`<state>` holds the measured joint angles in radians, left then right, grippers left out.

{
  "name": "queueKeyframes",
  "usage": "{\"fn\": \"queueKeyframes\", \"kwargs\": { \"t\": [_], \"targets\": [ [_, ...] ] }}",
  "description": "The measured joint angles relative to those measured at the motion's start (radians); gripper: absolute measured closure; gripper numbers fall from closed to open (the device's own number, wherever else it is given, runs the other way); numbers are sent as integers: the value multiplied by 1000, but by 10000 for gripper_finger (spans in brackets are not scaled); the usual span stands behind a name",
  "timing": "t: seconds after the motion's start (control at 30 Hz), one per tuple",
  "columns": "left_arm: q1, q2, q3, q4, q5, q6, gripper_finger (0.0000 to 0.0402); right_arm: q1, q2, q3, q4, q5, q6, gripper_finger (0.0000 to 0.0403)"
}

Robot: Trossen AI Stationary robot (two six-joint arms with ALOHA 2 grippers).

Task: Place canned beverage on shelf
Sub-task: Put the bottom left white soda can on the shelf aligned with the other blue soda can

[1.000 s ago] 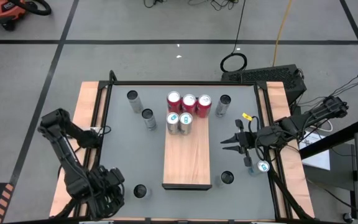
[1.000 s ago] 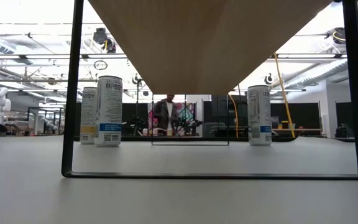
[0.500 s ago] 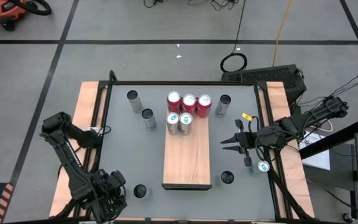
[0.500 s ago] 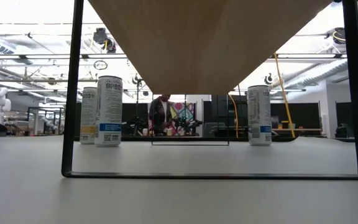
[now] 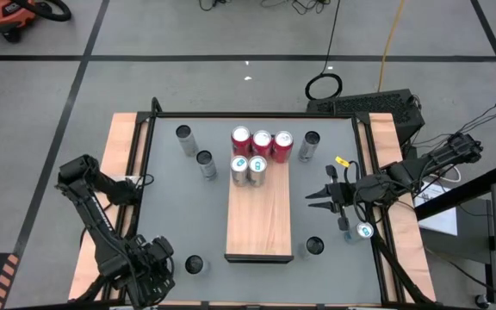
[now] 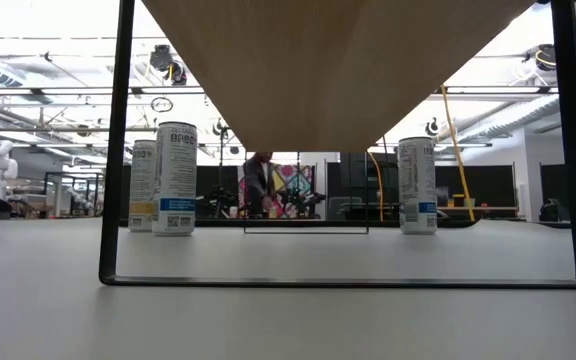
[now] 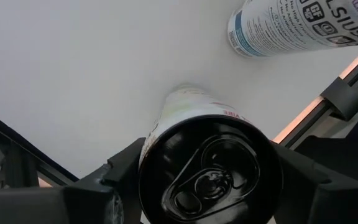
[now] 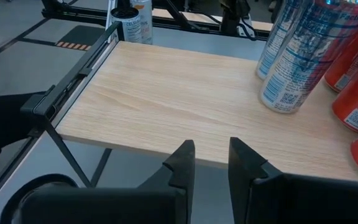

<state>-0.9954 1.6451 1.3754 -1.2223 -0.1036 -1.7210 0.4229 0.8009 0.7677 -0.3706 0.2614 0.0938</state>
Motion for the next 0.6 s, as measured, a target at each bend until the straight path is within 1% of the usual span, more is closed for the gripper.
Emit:
{"fn": "queueKeyframes", "kwargs": {
  "t": [0.27,0.47,0.6],
  "targets": [
    [12,-5,11,3,-9,-1,159,0,0,0,0,0,-2,365],
    [14,-6,117,-112,-111,0,159,0,0,0,25,0,-7,365],
    [15,-6,189,-210,-119,0,159,0,0,0,47,0,-16,365]
  ]
}}
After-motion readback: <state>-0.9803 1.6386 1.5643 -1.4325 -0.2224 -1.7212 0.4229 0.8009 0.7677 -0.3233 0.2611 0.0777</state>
